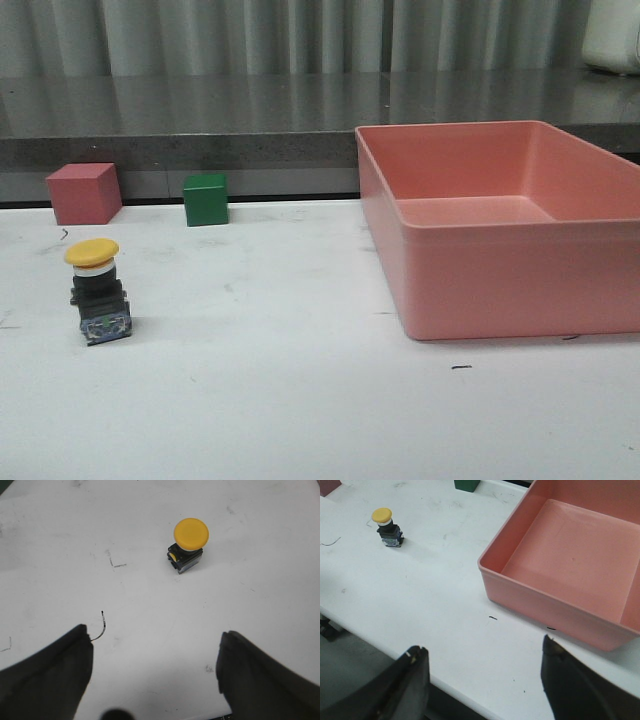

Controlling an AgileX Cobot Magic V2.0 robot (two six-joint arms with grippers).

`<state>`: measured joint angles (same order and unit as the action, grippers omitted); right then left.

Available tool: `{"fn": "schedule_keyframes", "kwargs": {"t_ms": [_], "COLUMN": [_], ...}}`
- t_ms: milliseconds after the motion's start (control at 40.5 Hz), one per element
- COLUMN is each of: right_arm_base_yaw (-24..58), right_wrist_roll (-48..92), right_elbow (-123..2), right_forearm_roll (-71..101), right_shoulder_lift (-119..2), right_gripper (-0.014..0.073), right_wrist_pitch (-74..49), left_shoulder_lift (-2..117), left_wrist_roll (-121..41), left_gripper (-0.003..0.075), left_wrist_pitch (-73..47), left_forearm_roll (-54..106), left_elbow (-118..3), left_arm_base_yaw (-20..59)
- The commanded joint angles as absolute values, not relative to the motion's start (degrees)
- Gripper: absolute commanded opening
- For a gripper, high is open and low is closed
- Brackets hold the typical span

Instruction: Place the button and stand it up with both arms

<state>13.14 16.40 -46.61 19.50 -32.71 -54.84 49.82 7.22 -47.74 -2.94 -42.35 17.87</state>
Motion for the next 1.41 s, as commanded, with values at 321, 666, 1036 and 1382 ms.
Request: {"fn": "schedule_keyframes", "kwargs": {"t_ms": [321, 666, 1036, 1382], "right_arm_base_yaw": [12.72, 12.72, 12.72, 12.72], "right_wrist_roll": [16.69, 16.69, 16.69, 16.69], "right_elbow": [-47.98, -47.98, -47.98, -47.98], "right_forearm_roll": [21.05, 21.05, 21.05, 21.05], "right_shoulder_lift": [-32.78, -32.78, -32.78, -32.78], "right_gripper": [0.0499, 0.0085, -0.0069, -0.0069], "right_wrist_pitch": [-50.82, -50.97, -50.97, -50.97], "left_shoulder_lift": [49.22, 49.22, 49.22, 46.87], "left_wrist_roll": [7.38, 7.38, 7.38, 7.38], "left_gripper": [0.0023, -0.002, -0.002, -0.002], "left_wrist_pitch": [-45.16, -45.16, -45.16, -45.16], "left_forearm_roll": [-3.03, -3.03, -3.03, -3.03], "left_elbow": [-44.36, -44.36, -44.36, -44.26], "left_arm_base_yaw": [17.84, 17.84, 17.84, 17.83]}}
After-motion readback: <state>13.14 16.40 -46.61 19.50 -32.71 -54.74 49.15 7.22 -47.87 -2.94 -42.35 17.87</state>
